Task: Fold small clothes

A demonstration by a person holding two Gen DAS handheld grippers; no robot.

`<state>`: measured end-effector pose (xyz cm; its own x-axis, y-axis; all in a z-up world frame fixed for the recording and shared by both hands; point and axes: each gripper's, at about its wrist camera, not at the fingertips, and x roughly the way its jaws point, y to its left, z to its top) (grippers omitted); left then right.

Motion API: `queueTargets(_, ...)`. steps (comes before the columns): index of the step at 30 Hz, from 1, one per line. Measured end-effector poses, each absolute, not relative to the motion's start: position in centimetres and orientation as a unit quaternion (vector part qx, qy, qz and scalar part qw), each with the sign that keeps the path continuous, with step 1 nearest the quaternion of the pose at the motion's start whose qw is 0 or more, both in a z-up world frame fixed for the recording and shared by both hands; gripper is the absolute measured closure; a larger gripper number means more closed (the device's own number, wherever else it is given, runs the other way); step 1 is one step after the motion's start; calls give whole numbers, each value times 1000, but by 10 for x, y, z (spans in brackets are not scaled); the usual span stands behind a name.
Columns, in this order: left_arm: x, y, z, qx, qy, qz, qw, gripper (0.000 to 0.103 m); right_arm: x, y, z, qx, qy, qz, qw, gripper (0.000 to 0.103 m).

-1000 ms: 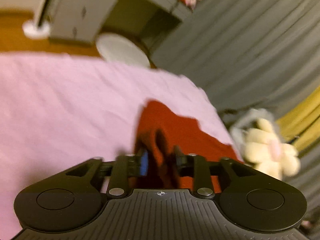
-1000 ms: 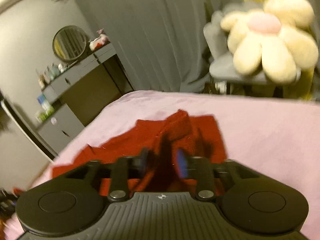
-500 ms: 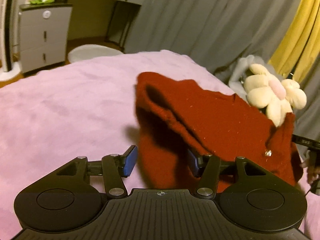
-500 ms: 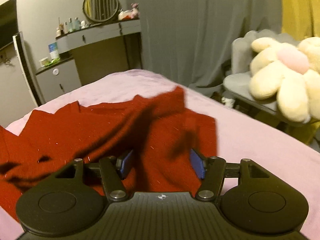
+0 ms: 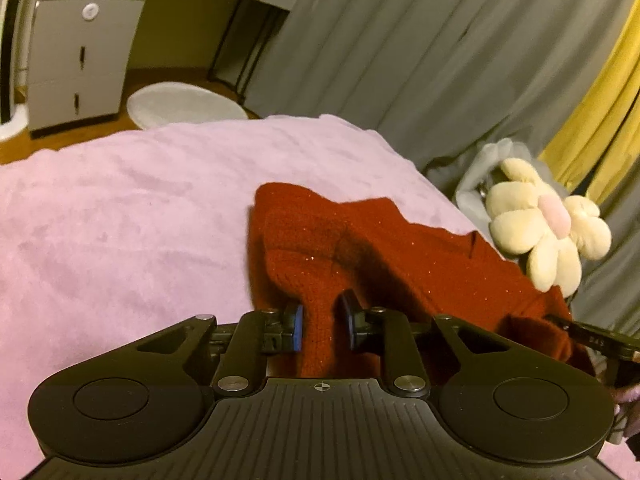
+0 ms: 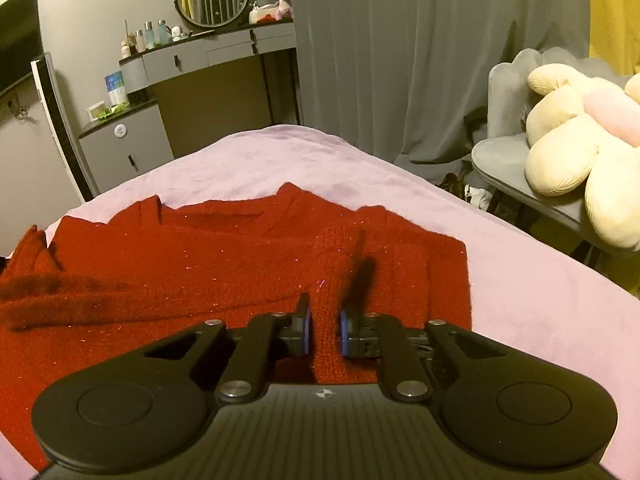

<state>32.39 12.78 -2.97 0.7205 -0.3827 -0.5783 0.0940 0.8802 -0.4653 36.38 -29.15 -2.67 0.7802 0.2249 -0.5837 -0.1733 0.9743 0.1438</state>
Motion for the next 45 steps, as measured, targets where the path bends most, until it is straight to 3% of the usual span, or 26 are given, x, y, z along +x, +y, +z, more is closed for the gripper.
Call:
queueTargets(2, 327, 127, -32, -203, 356, -132, 903, 74, 369, -295, -28, 60, 324, 113, 937, 67)
queueTargets(4, 329, 125, -33, -200, 360, -131, 902, 75, 374, -293, -31, 69, 330, 112, 935, 67)
queueTargets(5, 329, 124, -31, -200, 359, -130, 902, 77, 375, -290, -31, 63, 329, 107, 936, 69)
queueTargets(6, 329, 123, -29, -199, 359, -129, 903, 89, 375, -286, -31, 52, 327, 102, 938, 78)
queueTargets(8, 325, 123, -22, -197, 356, -123, 905, 91, 372, -277, -27, 30, 323, 99, 941, 94)
queueTargets(20, 328, 118, 57, -178, 245, -84, 949, 92, 361, -277, 38, -36, 194, -10, 980, 94)
queueTargets(34, 399, 65, -16, -68, 325, 41, 942, 92, 433, -241, -42, -160, 245, -101, 951, 94)
queueTargets(40, 402, 51, -22, -17, 346, 53, 937, 88, 453, -249, -55, -146, 316, -95, 933, 88)
queueTargets(42, 401, 49, -21, -4, 352, 58, 934, 85, 453, -247, -48, -160, 322, -100, 928, 74)
queueTargets(45, 394, 48, -15, -2, 354, 61, 933, 78, 431, -246, -31, -144, 295, -89, 940, 66)
